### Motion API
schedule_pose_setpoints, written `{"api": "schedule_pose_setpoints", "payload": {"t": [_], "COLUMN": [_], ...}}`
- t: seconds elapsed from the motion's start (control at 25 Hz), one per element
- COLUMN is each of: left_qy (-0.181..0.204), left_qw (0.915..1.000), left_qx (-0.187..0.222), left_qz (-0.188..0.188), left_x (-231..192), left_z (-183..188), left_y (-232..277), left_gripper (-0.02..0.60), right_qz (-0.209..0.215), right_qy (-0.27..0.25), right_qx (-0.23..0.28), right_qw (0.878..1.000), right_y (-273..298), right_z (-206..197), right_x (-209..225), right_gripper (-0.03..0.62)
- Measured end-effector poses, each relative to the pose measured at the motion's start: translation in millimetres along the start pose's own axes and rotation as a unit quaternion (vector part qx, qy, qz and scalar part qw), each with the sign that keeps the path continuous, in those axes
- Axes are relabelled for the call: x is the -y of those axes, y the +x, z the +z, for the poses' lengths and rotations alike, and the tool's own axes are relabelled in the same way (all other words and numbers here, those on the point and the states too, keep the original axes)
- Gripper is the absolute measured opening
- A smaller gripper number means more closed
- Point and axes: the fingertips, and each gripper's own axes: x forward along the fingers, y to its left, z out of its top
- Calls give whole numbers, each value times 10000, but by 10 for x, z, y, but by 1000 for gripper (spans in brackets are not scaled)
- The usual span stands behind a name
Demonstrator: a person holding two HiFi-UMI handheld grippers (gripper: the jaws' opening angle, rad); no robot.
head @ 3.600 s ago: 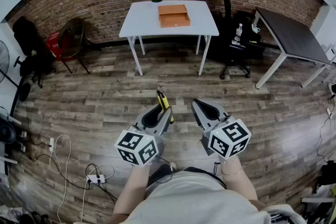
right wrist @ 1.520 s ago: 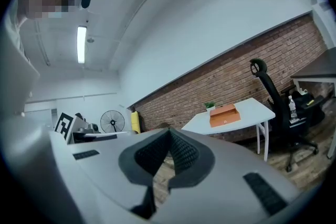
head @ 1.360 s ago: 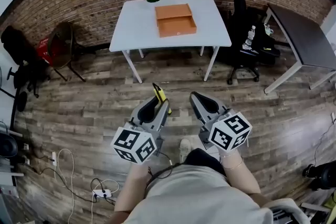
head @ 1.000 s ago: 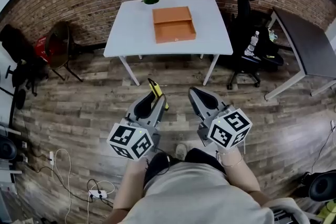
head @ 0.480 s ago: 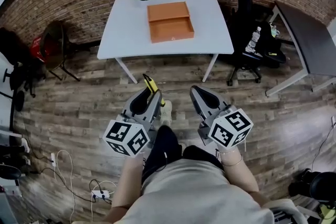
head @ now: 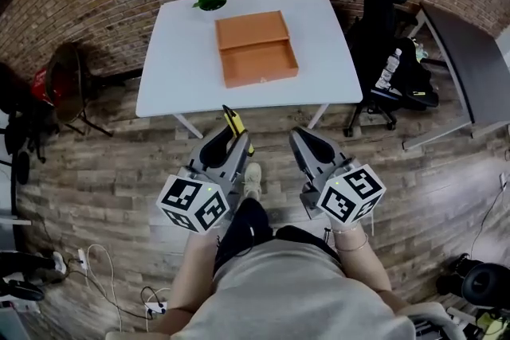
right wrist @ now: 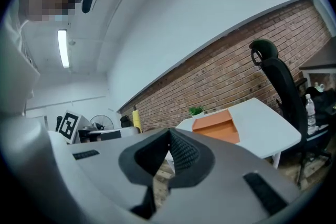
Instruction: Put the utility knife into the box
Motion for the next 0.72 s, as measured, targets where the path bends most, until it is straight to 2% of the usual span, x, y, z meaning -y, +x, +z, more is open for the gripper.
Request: {"api": "schedule_pose_setpoints", "payload": {"t": [0.36, 0.72], "left_qy": [-64, 140], "left_qw": [9998, 9976], "left_qx": [-128, -227], "left_qz": [-164, -638], "left_x": [-850, -1344], "left_z": [406, 817], "left_y": [739, 1384], "left_gripper": [112, 112], "right_qz": [-122, -441], "right_qy": [-82, -29], "right_qx": [-50, 176], "right_qw": [9999, 9989], "right_y": [1032, 1739], "right_z": [368, 688], "right_x": [419, 813], "right_gripper": [-2, -2]}}
